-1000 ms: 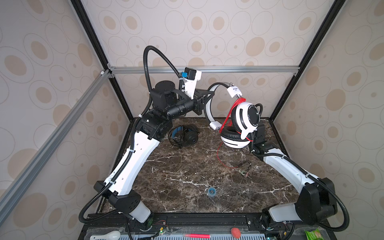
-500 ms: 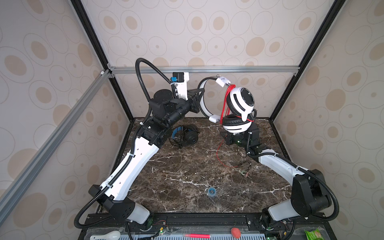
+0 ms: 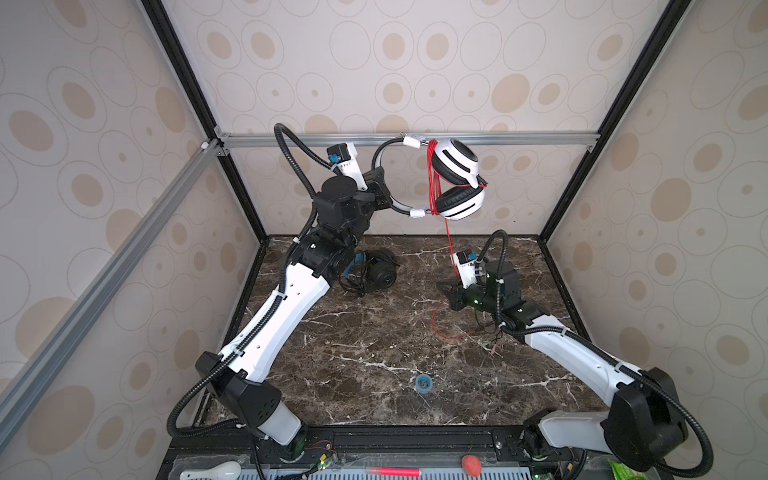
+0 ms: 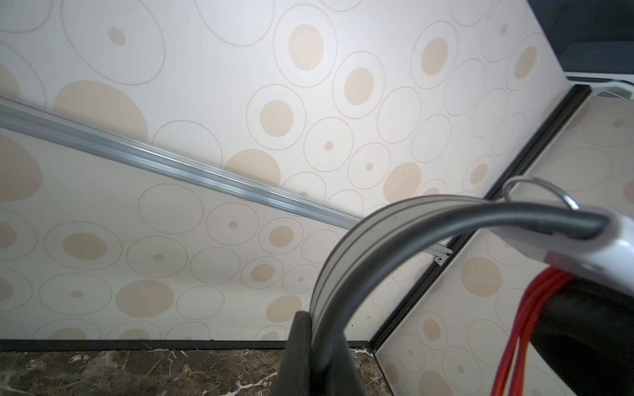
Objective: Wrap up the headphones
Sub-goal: 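Raise the headset with the left gripper while the right pulls cable taut, then lower the headset with the left gripper while the right loops cable around earcups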
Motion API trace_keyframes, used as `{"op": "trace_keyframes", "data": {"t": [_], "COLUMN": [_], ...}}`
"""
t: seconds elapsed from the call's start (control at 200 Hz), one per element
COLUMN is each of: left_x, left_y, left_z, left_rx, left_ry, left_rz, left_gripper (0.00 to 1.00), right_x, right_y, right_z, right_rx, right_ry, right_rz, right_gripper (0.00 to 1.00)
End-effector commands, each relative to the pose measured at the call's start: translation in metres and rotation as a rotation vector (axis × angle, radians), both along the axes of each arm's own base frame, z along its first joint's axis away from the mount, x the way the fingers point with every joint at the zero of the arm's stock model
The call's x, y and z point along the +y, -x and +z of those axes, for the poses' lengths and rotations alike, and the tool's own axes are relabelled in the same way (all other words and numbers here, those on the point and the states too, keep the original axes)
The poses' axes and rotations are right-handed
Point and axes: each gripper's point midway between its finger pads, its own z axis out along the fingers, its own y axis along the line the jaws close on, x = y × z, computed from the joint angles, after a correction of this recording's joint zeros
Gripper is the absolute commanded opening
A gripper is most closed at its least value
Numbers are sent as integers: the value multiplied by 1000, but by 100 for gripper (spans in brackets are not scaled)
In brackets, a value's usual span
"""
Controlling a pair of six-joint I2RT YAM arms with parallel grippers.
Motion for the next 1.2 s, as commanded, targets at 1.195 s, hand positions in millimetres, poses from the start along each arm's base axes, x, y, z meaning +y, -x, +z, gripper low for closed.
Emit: {"op": "trace_keyframes", "data": {"t": [1.195], "left_x": [-28], "left_y": [8], "left_z": [-191], "left_rx": [354], "left_ry": [-1025], "left_rz": [63], "left_gripper": [0], "right_x": [-16], "right_y": [9], "right_z": [66], "right_rx": [-354], "right_ry": [748], "right_rz": [52], "right_gripper": [1]}}
